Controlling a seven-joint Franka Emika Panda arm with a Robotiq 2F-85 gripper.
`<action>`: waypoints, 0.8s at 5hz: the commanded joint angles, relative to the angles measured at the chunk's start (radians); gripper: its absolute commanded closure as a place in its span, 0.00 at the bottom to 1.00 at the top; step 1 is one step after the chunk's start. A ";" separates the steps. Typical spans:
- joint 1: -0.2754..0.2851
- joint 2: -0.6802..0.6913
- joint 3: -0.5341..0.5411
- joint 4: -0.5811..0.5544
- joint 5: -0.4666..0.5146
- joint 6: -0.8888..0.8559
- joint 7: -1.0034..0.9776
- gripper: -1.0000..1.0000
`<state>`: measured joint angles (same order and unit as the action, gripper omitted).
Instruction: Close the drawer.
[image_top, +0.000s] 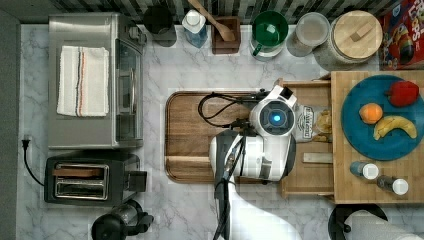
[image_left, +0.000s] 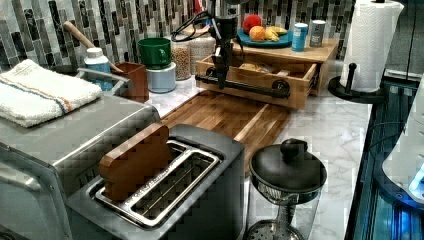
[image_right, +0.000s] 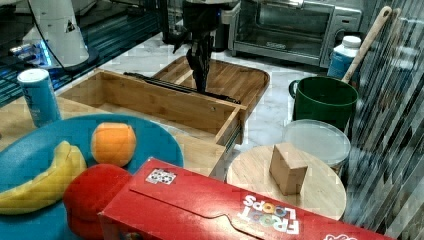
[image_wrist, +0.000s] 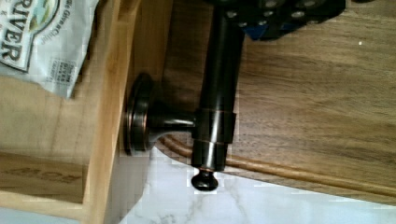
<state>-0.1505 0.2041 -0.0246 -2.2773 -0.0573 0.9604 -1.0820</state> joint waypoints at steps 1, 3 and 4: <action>-0.182 0.060 -0.117 0.179 0.024 -0.052 -0.222 1.00; -0.276 0.136 -0.141 0.353 0.063 -0.152 -0.362 1.00; -0.304 0.215 -0.153 0.438 0.102 -0.120 -0.448 1.00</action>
<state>-0.3364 0.3474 -0.0926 -2.0332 -0.0035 0.7896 -1.4346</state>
